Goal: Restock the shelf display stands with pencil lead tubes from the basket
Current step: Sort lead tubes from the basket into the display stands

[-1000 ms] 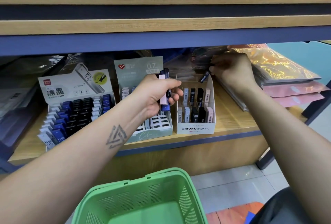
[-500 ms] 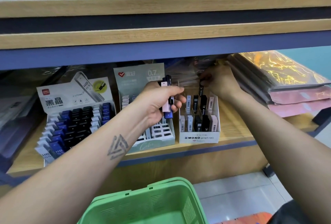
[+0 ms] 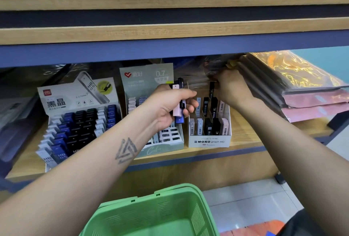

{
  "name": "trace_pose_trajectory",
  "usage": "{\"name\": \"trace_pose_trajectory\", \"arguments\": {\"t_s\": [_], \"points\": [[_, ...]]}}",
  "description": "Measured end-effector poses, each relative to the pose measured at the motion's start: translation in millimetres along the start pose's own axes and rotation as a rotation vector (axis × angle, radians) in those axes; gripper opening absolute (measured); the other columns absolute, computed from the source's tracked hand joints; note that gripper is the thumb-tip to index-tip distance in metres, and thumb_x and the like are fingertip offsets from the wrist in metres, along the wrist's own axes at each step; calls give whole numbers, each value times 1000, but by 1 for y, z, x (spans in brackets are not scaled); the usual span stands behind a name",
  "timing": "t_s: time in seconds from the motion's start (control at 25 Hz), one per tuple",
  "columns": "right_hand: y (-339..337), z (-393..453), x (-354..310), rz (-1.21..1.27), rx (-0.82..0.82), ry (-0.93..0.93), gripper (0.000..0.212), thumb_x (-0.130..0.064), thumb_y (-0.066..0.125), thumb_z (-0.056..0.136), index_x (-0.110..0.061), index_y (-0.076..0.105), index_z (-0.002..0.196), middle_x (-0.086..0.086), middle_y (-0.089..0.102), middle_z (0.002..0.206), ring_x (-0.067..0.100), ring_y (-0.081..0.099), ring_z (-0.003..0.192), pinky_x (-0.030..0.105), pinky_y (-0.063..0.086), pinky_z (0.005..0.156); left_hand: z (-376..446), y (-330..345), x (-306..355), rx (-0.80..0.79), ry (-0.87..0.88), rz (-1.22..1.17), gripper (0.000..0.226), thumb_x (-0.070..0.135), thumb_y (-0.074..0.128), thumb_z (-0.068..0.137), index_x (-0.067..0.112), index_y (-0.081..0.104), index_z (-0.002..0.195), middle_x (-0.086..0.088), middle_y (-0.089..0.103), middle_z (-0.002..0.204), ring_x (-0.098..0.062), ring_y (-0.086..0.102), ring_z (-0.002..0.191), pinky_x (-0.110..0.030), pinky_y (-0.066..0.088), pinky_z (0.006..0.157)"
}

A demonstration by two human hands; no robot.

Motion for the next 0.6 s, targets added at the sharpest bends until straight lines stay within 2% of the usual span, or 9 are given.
{"name": "trace_pose_trajectory", "arguments": {"t_s": [0.08,0.16,0.2,0.28,0.32,0.36,0.44,0.6], "points": [[-7,-2,-3,53,17,10,17,2,59,92,-7,71,102,10,70,100,27,67,93,26,48,73,-4,1,-1,-26,-6,13,4,-1,63,93,-1,62,97,-15,67,70,-15,57,51,-17,42,41],[-15,-9,-13,303,22,69,17,-4,62,93,-9,75,104,6,73,102,23,69,96,27,52,80,-8,1,-3,-61,-17,32,10,-5,61,91,-4,64,101,-17,68,72,-16,57,51,-17,42,41],[-16,-14,-20,566,-40,135,16,-10,66,93,-11,76,106,4,75,103,20,70,96,31,55,85,-12,1,-5,-80,-29,42,16,-8,59,90,-7,64,105,-19,69,75,-17,57,52,-18,42,40],[-15,-28,-40,1131,-296,213,17,-21,71,92,-12,77,104,5,77,100,17,71,91,35,57,85,-18,1,-11,-112,-54,60,24,-12,56,88,-12,62,112,-25,69,81,-18,57,52,-19,40,39],[-15,-35,-48,1266,-411,198,20,-25,73,91,-10,78,102,8,76,99,19,70,89,36,57,85,-21,1,-12,-128,-57,62,26,-14,54,87,-14,61,112,-27,69,82,-18,56,51,-19,39,38],[-16,-41,-54,1318,-486,174,21,-26,74,90,-7,79,100,12,76,98,22,68,88,38,55,86,-24,0,-14,-140,-55,59,25,-15,53,87,-15,61,111,-28,69,81,-18,56,50,-19,38,38],[-18,-49,-61,1399,-531,155,18,-20,75,87,-5,79,95,17,74,93,25,66,85,37,55,85,-29,-3,-15,-156,-47,44,23,-16,52,87,-15,61,107,-28,69,79,-16,54,47,-18,36,37],[-17,-56,-66,1521,-562,171,15,-3,76,80,-3,76,95,12,73,80,19,68,67,28,57,66,-35,-11,-14,-204,-65,10,19,-15,54,87,-12,62,104,-28,70,85,-16,57,51,-17,39,38]]}}
Point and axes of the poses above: each hand's wrist, its own z-axis towards the middle knuckle, its own y-axis out of the palm, x = y × z, the point moved 4 cm from there along z, towards the middle knuckle
